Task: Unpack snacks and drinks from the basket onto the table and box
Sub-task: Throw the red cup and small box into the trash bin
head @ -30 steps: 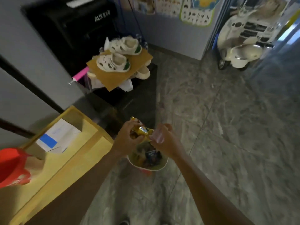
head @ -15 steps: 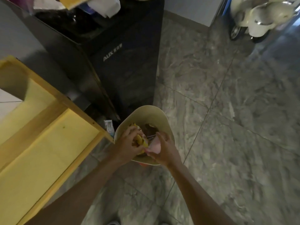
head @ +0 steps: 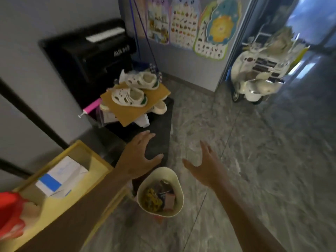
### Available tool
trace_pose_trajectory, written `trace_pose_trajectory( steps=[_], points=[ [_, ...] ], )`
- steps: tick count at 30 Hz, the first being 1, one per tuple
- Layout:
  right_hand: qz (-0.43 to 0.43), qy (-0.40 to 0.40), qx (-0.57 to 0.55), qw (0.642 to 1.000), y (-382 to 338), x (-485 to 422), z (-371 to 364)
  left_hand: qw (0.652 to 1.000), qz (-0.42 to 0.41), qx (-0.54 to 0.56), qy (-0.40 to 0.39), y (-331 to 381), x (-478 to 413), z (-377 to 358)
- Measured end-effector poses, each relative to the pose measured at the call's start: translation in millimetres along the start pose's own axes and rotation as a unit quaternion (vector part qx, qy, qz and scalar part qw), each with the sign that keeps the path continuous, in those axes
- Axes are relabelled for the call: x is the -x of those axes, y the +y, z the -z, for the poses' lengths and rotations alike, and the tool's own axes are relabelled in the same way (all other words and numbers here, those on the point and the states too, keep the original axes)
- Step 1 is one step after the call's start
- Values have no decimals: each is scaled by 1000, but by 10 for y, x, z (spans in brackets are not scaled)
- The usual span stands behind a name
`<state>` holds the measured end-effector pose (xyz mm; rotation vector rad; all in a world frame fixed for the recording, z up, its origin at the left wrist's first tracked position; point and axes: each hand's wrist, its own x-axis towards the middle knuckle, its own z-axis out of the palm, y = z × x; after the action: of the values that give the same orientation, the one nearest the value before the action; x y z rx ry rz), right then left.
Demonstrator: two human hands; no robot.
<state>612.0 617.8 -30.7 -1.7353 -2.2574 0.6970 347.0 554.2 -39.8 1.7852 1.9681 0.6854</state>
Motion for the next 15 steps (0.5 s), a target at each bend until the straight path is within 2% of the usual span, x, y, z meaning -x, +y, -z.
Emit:
trace_pose_trajectory(
  steps=[3, 7, 11, 15],
  points=[
    [17, 60, -15, 998, -559, 110, 1039, 998, -33, -13, 52, 658, -72, 893],
    [83, 123, -29, 989, -1277, 278, 2352, 991, -59, -27, 113, 1437, -125, 2075],
    [130, 126, 10, 983, -1874, 469, 3380, 989, -61, -65, 117, 2015, 40, 3089],
    [150, 133, 41, 979, -2223, 673, 3956, 987, -50, -80, 130, 2358, 313, 3771]
  ],
)
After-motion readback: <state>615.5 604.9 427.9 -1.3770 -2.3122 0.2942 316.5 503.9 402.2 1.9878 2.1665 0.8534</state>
